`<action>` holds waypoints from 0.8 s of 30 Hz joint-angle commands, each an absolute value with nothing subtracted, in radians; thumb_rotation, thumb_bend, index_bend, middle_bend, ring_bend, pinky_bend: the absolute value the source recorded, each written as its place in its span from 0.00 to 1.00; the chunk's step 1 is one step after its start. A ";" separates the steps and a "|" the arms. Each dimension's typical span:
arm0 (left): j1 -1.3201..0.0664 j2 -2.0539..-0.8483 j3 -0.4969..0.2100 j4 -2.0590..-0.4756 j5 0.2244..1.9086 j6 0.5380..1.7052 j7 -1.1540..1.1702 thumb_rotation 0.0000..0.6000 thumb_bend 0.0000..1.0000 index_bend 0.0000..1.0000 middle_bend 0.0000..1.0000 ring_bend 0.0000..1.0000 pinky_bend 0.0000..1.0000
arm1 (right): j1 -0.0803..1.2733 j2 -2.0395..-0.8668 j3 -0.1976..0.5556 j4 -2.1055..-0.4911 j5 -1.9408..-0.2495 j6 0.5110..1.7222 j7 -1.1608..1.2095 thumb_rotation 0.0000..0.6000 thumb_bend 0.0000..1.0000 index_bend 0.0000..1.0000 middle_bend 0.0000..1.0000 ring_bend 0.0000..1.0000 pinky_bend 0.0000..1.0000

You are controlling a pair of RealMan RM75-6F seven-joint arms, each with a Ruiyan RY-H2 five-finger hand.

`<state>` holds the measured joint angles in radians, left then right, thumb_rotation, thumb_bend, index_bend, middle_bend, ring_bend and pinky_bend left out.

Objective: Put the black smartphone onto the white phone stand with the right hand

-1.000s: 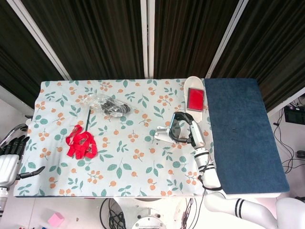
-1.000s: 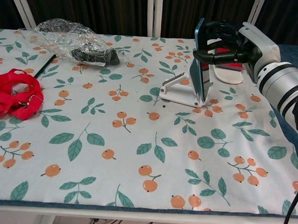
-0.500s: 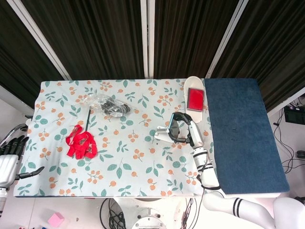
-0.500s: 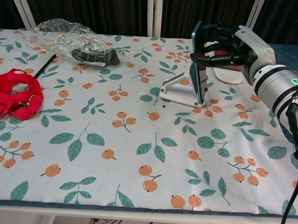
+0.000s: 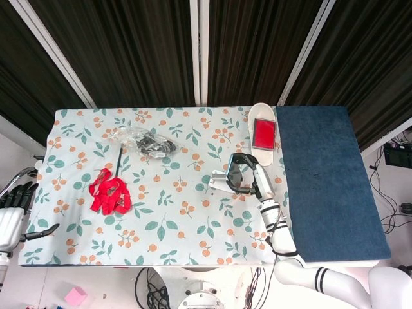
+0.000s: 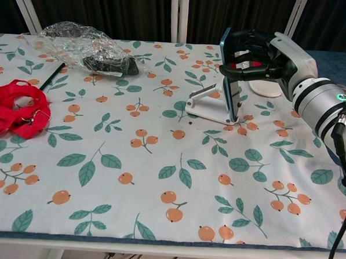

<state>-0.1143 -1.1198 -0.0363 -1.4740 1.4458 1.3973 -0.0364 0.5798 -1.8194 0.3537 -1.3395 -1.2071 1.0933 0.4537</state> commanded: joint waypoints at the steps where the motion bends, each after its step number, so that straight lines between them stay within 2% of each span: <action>1: -0.114 -1.119 -0.037 -1.473 1.442 1.396 -0.036 0.47 0.02 0.05 0.05 0.05 0.17 | 0.582 -1.815 0.347 -1.336 -1.221 1.084 0.471 1.00 0.24 0.48 0.30 0.35 0.07; 4: -0.112 -1.118 -0.037 -1.472 1.437 1.395 -0.036 0.47 0.02 0.05 0.05 0.05 0.17 | 0.583 -1.819 0.347 -1.323 -1.227 1.085 0.485 1.00 0.22 0.39 0.24 0.27 0.08; 24: -0.111 -1.121 -0.035 -1.462 1.436 1.391 -0.045 0.48 0.02 0.05 0.05 0.05 0.17 | 0.586 -1.825 0.353 -1.303 -1.231 1.086 0.503 1.00 0.24 0.38 0.23 0.26 0.08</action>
